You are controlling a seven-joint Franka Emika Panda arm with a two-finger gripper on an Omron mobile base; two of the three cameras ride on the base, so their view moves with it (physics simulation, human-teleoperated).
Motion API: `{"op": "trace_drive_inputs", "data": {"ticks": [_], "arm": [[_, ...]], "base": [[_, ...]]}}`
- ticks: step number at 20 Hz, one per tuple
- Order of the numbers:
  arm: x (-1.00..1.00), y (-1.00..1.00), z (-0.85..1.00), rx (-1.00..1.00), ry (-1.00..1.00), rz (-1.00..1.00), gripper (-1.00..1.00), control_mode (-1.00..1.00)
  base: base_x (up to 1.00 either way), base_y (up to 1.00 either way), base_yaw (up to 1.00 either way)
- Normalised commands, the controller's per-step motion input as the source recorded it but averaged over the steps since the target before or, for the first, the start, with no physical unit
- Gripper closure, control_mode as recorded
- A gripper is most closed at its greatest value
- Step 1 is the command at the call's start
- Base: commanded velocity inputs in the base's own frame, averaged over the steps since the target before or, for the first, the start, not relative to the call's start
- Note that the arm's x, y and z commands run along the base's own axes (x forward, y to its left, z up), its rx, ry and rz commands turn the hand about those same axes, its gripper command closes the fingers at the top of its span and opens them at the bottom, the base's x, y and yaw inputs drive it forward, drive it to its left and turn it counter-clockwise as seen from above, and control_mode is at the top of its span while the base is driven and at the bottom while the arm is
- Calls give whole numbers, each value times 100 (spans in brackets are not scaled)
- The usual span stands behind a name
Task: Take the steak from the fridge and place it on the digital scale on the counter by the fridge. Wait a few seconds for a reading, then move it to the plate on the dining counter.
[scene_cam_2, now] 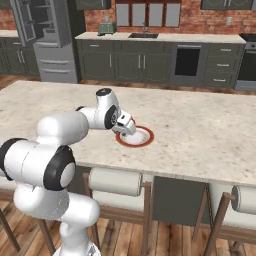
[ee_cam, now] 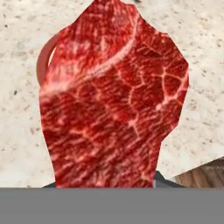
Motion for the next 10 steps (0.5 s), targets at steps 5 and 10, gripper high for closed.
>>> {"op": "trace_drive_inputs", "data": {"ticks": [5, 10], "arm": [[95, 0, -77, 0, 0, 0, 100, -100], [91, -6, -61, 1, 1, 0, 100, -100]], "base": [[0, 0, 0], [0, 0, 0]]}}
